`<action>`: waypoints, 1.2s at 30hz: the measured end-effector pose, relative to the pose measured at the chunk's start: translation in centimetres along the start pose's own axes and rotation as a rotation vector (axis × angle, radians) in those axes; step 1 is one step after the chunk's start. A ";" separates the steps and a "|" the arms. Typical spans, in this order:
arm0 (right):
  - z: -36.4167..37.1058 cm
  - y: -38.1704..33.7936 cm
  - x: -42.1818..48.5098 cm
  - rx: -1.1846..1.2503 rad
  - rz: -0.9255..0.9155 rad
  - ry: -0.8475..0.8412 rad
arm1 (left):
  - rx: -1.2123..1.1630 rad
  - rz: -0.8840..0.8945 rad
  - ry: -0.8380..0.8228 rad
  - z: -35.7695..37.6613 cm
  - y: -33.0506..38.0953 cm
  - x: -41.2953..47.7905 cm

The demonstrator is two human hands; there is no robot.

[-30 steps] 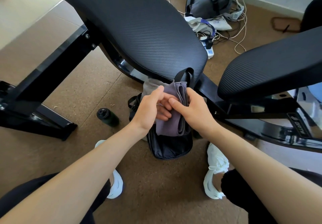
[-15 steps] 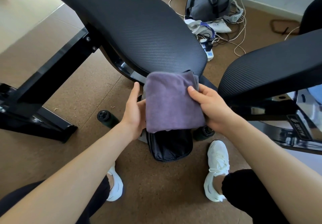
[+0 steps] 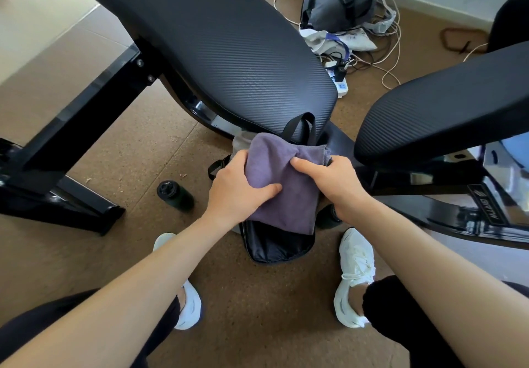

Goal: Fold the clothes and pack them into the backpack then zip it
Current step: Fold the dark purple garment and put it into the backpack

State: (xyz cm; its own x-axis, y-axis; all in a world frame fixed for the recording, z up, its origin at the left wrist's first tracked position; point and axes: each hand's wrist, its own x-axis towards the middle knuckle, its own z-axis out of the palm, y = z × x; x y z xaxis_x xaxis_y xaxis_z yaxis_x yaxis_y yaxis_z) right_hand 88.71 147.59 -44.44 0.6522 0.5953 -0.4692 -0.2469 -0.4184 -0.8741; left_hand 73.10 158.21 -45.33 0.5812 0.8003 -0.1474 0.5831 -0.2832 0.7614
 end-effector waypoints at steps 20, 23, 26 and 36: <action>2.5 0.8 -1.1 0.376 0.347 -0.380 | 0.733 0.433 0.204 1.3 0.8 -2.4; 3.0 1.1 -1.2 0.382 0.343 -0.389 | 0.632 0.482 0.152 1.4 0.6 -2.3; 2.9 1.0 -1.0 0.374 0.313 -0.342 | 0.472 0.488 0.076 1.2 0.8 -2.4; 1.6 0.1 0.1 0.469 0.330 -0.190 | -0.453 0.143 0.085 0.2 0.8 -0.2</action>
State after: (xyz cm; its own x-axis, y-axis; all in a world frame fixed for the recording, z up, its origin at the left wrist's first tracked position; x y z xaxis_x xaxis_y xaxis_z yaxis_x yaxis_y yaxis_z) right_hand 87.66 148.72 -44.80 0.3586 0.6155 -0.7018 -0.7323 -0.2808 -0.6204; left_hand 73.54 157.76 -44.81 0.5781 0.8158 0.0161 0.1839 -0.1495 0.9715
